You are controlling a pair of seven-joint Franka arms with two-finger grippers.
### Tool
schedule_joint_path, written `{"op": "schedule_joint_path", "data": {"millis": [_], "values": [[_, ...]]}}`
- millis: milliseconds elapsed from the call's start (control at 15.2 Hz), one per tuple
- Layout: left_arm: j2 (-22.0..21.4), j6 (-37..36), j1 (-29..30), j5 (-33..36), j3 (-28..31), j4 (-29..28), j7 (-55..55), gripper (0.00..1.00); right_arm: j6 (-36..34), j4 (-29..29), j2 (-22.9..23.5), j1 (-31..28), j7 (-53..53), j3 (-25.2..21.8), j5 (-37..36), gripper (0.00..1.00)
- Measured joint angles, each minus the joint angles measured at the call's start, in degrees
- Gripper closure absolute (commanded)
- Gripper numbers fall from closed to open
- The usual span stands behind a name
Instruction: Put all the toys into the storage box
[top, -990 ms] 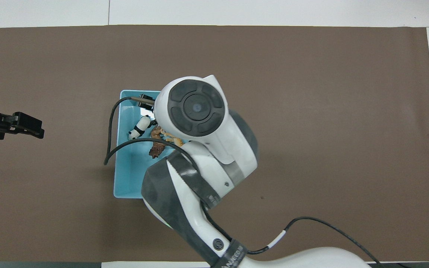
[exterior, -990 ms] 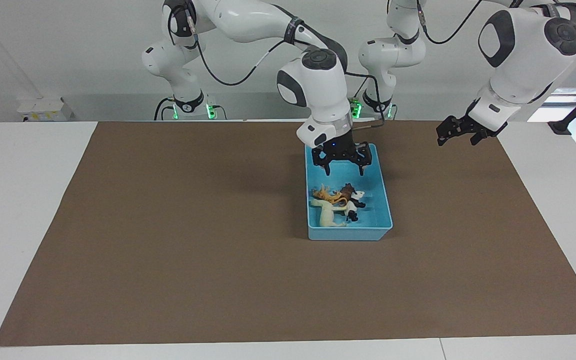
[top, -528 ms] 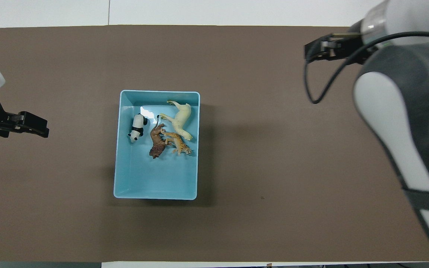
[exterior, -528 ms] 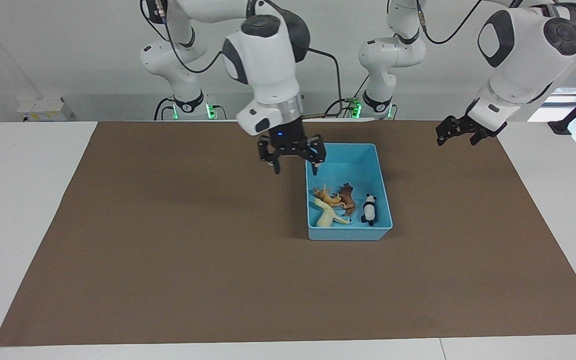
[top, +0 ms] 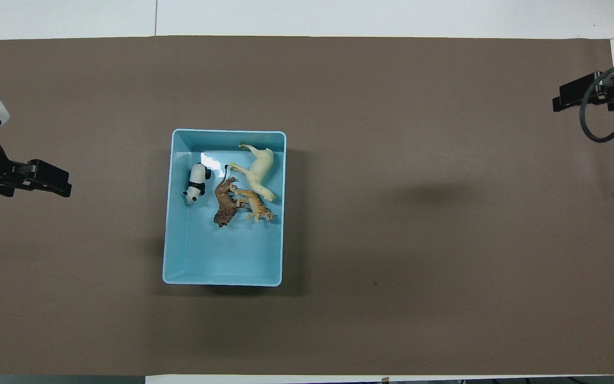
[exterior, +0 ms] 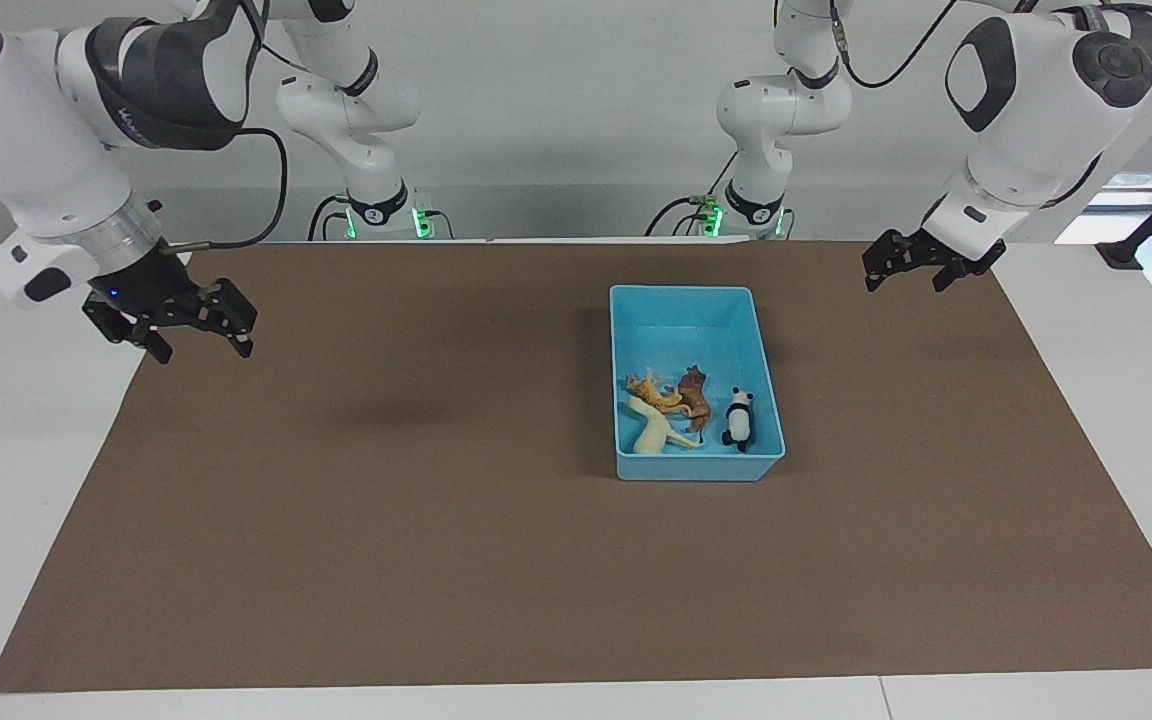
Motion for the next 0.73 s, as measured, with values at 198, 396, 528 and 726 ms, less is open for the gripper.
{"op": "schedule_joint_path", "data": {"millis": [198,396,528,726], "values": [[0.0,0.1,0.0,0.0,0.0,1.3,0.0,0.00,-1.2,-0.4,-1.9,0.1,0.0,0.2,-1.5,0.00],[0.0,0.3,0.0,0.0,0.0,2.5,0.0,0.00,-1.5,-3.7,-4.9,-0.9,0.0,0.1,-3.3,0.00],[0.1,0.9,0.0,0.0,0.0,2.8,0.0,0.00,-1.0,-7.1,-7.6,-1.3,0.0,0.2,-5.9,0.00],[0.2,1.4,0.0,0.0,0.0,2.9,0.0,0.00,0.3,-13.7,-12.9,-1.9,0.1,0.6,-6.9,0.00]]}}
